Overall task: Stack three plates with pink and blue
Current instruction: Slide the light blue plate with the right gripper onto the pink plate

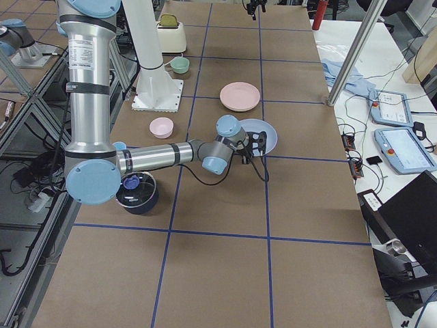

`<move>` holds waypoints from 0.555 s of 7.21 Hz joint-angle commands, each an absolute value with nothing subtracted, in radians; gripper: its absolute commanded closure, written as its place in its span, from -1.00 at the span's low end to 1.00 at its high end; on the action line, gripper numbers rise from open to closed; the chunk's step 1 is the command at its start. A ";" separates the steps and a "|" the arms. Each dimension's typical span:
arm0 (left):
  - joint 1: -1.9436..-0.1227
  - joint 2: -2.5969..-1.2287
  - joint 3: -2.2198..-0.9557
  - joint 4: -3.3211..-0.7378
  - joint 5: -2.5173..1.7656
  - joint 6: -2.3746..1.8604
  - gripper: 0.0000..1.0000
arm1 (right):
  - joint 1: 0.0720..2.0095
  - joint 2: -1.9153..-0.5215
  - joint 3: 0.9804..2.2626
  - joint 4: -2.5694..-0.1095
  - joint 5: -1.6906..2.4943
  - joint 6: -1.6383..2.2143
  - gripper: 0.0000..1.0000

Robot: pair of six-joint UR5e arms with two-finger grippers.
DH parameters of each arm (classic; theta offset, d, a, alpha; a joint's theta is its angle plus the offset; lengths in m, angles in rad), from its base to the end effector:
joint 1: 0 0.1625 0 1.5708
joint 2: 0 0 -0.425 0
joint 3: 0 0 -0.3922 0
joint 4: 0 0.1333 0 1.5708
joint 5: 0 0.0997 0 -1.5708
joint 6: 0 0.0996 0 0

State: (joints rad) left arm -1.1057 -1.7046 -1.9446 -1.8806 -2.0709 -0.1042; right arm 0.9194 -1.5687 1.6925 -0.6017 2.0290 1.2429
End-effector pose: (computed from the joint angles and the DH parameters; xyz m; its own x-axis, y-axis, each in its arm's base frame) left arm 0.1619 -0.5133 0.3801 0.6560 0.6388 -0.4021 -0.2399 0.6816 0.6913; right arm -0.2414 -0.4639 0.4916 0.4170 0.0705 0.9062 -0.3600 0.9283 0.0934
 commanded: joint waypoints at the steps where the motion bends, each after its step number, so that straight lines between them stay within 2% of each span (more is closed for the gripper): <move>1: -1.106 -1.704 -1.945 -1.881 -2.071 -0.104 -1.00 | 0.806 -1.481 1.787 -0.685 1.966 1.385 1.00; 2: -1.106 -1.704 -1.944 -1.881 -2.071 -0.104 -1.00 | 0.716 -1.412 1.860 -0.851 1.868 1.443 1.00; 4: -1.104 -1.704 -1.942 -1.881 -2.071 -0.104 -1.00 | 0.562 -1.230 1.867 -1.103 1.685 1.538 1.00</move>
